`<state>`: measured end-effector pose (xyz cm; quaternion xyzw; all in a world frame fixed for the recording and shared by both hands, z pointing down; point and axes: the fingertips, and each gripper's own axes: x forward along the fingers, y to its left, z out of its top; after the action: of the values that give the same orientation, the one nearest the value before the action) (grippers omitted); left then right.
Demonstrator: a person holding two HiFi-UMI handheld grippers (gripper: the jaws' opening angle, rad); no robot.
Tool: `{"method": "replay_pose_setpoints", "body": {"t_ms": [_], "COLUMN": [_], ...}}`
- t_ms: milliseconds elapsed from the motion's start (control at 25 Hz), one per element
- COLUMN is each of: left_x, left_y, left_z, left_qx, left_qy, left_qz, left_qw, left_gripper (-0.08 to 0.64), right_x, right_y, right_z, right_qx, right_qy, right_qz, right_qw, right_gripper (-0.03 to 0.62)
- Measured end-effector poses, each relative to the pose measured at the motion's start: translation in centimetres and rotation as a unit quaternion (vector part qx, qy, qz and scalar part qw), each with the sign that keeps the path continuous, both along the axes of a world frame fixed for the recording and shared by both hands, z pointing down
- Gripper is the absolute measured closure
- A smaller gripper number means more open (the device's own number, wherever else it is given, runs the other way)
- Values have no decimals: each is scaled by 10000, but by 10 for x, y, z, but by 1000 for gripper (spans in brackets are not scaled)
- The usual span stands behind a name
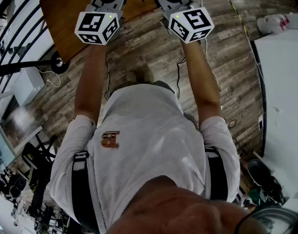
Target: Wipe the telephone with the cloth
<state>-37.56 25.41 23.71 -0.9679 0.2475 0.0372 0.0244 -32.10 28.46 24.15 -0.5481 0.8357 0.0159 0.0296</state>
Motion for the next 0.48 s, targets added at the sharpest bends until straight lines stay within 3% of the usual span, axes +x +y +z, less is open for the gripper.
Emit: {"method": "replay_pose_setpoints", "body": {"t_ms": [480], "left_x": [24], "left_y": [8], "left_z": [-1], "left_qx": [-36], "left_qy": [40], "left_qz": [-107], "left_qw": [9999], "left_gripper": [541], "right_x": [29], "right_y": [11], "right_z": [1], "right_qx": [-47], "right_qy": [-84], "right_qz": [-4], "right_qw": [10000], "right_gripper": [520]}}
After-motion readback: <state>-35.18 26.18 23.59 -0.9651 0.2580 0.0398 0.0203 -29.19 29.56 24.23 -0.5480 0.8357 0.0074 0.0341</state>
